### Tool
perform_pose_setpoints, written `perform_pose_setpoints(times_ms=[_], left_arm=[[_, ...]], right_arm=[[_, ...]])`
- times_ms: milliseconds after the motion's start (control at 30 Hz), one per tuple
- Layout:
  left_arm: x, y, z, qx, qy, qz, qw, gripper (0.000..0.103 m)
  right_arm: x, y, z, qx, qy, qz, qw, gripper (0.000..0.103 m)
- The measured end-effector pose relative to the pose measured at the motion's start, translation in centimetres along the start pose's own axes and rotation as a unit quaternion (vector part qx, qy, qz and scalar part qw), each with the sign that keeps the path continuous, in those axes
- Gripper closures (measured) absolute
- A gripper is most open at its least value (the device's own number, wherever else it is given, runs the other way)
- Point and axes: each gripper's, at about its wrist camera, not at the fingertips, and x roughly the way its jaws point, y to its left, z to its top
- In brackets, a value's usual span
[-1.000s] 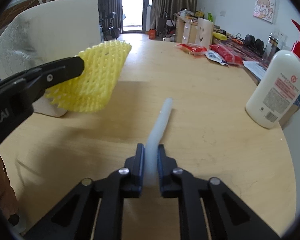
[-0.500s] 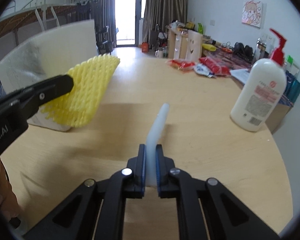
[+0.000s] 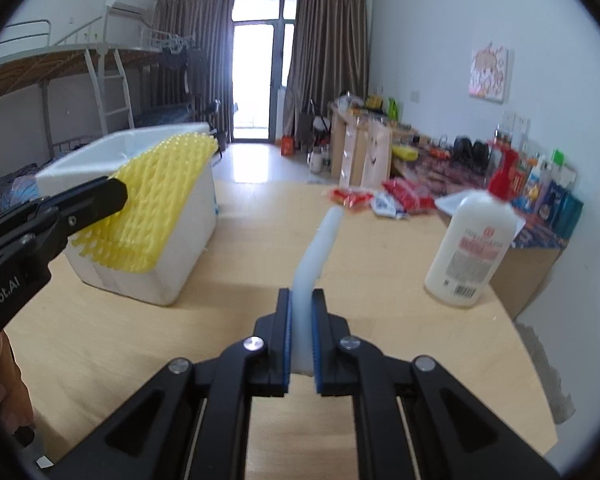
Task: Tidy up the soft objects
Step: 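Lift and carry the mesh sleeve and foam stick over the foam box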
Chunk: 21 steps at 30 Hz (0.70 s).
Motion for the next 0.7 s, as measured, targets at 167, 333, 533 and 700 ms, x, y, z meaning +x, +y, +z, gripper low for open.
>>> perform_pose_setpoints(times_ms=[167, 333, 533, 700], left_arm=[[-2.7, -0.2, 0.7, 0.015, -0.031, 0.005, 0.9994, 0.094], [-4.3, 0.0, 1.2, 0.023, -0.045, 0.018, 0.9985, 0.093], [-5.5, 0.6, 1.4, 0.028, -0.052, 0.032, 0.9977, 0.093], [-6.7, 0.9, 1.3, 0.029, -0.057, 0.042, 0.9971, 0.093]], right_arm=[[-1.9, 0.0, 0.7, -0.009, -0.039, -0.006, 0.999, 0.092], [-3.4, 0.5, 1.1, -0.016, -0.069, -0.005, 0.998, 0.092], [-4.5, 1.0, 1.5, -0.013, -0.092, -0.001, 0.996, 0.092], [-4.9, 1.8, 1.6, -0.021, -0.102, 0.005, 0.995, 0.092]])
